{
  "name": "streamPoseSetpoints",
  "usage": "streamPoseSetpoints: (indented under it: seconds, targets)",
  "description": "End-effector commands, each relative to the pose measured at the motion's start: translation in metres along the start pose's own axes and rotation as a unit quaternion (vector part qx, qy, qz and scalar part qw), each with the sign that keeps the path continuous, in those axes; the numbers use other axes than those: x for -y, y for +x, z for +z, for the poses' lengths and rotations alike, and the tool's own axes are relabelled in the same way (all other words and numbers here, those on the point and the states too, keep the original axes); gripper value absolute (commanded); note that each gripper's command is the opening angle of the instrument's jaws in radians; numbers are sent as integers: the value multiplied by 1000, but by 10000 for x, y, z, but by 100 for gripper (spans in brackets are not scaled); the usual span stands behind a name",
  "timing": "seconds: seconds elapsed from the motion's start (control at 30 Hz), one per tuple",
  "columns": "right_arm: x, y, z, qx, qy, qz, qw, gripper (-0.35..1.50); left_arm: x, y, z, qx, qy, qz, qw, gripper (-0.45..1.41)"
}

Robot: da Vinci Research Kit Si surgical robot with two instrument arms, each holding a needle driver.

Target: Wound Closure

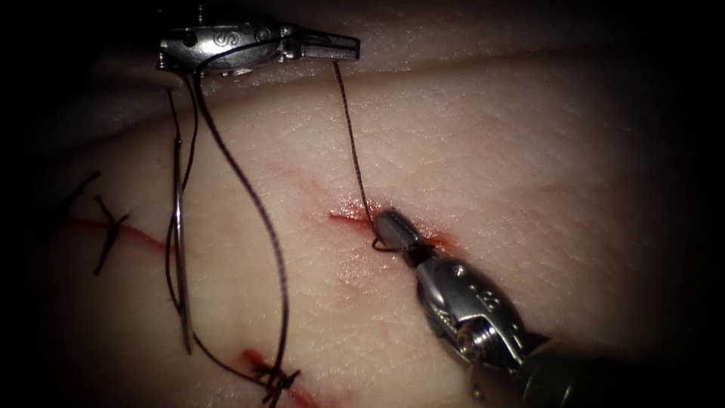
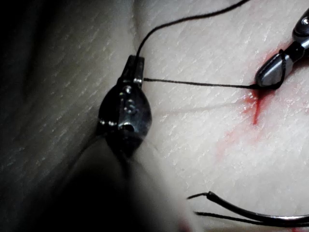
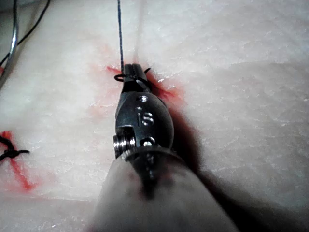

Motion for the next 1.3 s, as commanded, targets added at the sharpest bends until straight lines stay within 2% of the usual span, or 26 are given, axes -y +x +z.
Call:
streamPoseSetpoints:
  seconds: [0.03, 0.1, 0.13, 0.17, 0.27, 0.4, 0.77, 0.8, 0.87, 0.97, 1.13, 1.3]
  targets:
    - [3, -7, 3, -2, 2, -2, 1000, -35, 22, 1, 3, 2, 14, -1, 1000, -45]
    - [2, -8, 2, -2, 3, -2, 1000, -35, 29, 1, 1, 1, 21, -1, 1000, -45]
    - [1, -11, -3, -1, 3, -7, 1000, -35, 47, 1, -5, -3, 41, -1, 999, -45]
    - [1, -11, -3, -1, 3, -7, 1000, -35, 47, 1, -5, -3, 41, -1, 999, -45]
    - [1, -12, -6, -2, 2, -8, 1000, -35, 78, 2, -15, -5, 73, -4, 997, -45]
    - [2, -13, -7, -2, 3, -11, 1000, -35, 99, 1, -21, 0, 90, -7, 996, -45]
    - [6, -33, -21, -6, 5, -20, 1000, -35, 115, 1, -20, 11, 101, 17, 995, -45]
    - [5, -34, -22, -7, 5, -20, 1000, -35, 118, 2, -21, 17, 107, 26, 994, -45]
    - [6, -35, -22, -7, 5, -24, 1000, -35, 136, 9, -33, 37, 151, 41, 987, -45]
    - [7, -36, -23, -7, 5, -24, 1000, -35, 152, 15, -42, 49, 173, 46, 983, -45]
    - [8, -42, -25, -4, 5, -27, 1000, -35, 164, 19, -46, 74, 192, 46, 978, -45]
    - [9, -49, -27, 3, 3, -32, 999, -35, 164, 19, -42, 76, 195, 43, 977, -45]
